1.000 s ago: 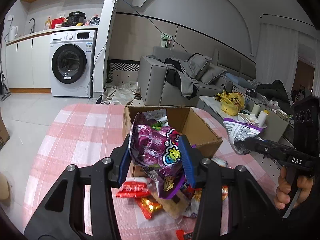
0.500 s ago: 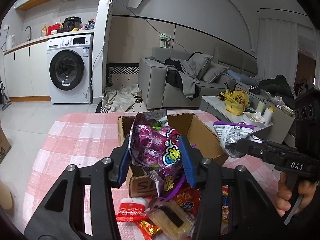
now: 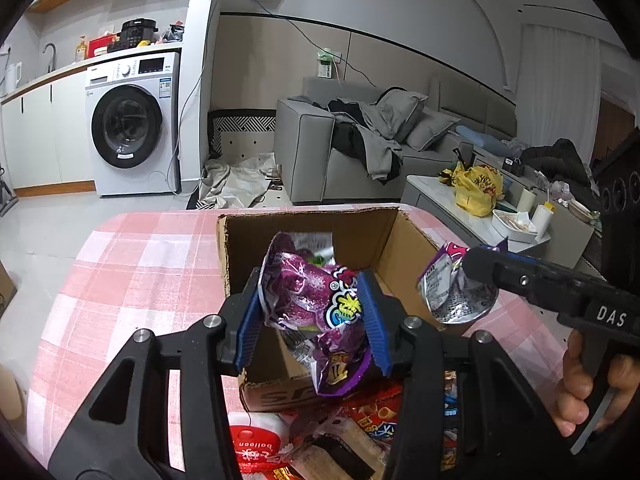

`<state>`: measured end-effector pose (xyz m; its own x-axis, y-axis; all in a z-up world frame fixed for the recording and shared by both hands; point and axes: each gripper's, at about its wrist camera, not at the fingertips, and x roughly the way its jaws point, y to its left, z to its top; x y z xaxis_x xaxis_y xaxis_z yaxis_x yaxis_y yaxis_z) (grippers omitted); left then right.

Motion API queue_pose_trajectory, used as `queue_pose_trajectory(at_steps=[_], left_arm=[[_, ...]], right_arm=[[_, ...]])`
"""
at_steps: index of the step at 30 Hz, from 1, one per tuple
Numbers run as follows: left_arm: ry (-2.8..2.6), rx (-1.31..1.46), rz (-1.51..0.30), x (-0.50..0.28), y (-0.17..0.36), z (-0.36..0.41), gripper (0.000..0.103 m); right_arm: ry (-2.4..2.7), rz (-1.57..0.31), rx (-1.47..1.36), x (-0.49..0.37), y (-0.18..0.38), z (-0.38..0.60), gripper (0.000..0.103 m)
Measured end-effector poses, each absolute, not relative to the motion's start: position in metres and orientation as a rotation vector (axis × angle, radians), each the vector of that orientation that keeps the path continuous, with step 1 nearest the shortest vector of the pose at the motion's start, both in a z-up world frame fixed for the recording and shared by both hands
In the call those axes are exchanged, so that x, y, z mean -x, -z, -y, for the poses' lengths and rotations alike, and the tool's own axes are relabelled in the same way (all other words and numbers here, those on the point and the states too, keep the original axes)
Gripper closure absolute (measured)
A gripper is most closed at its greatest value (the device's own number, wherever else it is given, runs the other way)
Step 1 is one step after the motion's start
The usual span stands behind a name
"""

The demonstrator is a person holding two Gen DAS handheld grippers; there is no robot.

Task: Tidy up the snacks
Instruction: 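Open the left gripper to drop the purple bag and withdraw, then move the left gripper to the red noodle pack and close on it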

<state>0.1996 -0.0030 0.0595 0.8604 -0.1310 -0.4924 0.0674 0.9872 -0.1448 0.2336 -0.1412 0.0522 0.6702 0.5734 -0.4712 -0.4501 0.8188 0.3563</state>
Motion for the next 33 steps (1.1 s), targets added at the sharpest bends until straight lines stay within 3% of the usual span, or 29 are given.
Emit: queue_pose_trajectory(at_steps=[9,10,13,16,20,33], left_arm=[[0.085,0.103,-0.584,-0.220,-0.044,0.012,0.056],[0.089,0.100,-0.586,-0.218,-0.043,0.013,0.053],[0.078,0.096,-0.560,-0.206,-0.046,0.012,0.024],[0.077,0.094,-0.531,-0.188,-0.052,0.007,0.016],[0.071,0.108,-0.524,-0.163,-0.057,0.004,0.001],[0.053,0.080,-0.543,-0.075,-0.054,-0.002,0.001]], right_arm=[[-0.574,-0.618,-0.199,-0.236,-0.051,0.141,0.049],[-0.575,-0.618,-0.194,-0.234,-0.051,0.142,0.042],[-0.578,-0.621,-0.194,-0.225,-0.050,0.147,0.015],[-0.564,-0.625,-0.191,-0.215,-0.048,0.152,0.001],[-0.535,-0.630,-0.190,-0.200,-0.046,0.162,0.000],[-0.508,-0.647,-0.198,-0.151,-0.044,0.183,0.000]])
